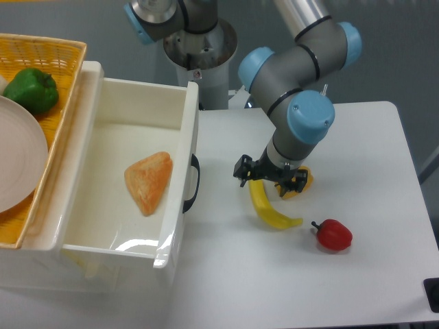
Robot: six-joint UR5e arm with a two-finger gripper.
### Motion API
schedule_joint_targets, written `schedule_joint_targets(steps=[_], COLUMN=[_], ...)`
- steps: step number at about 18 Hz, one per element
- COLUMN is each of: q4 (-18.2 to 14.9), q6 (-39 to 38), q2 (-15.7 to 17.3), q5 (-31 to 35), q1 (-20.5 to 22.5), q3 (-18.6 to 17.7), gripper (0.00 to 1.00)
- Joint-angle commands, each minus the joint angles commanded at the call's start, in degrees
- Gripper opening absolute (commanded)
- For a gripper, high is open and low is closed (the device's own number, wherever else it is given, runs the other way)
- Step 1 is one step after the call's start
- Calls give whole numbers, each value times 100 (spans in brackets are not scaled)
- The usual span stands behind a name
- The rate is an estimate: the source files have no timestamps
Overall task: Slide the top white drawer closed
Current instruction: 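Lower the gripper beside the drawer front near its black handle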
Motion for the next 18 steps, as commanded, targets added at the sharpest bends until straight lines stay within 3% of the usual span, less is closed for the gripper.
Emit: schedule_joint_targets(steps=[18], q4=[9], q6=[-378], q2=[-308], q5=[-264], q1=[-501], q3=[114], gripper=[100])
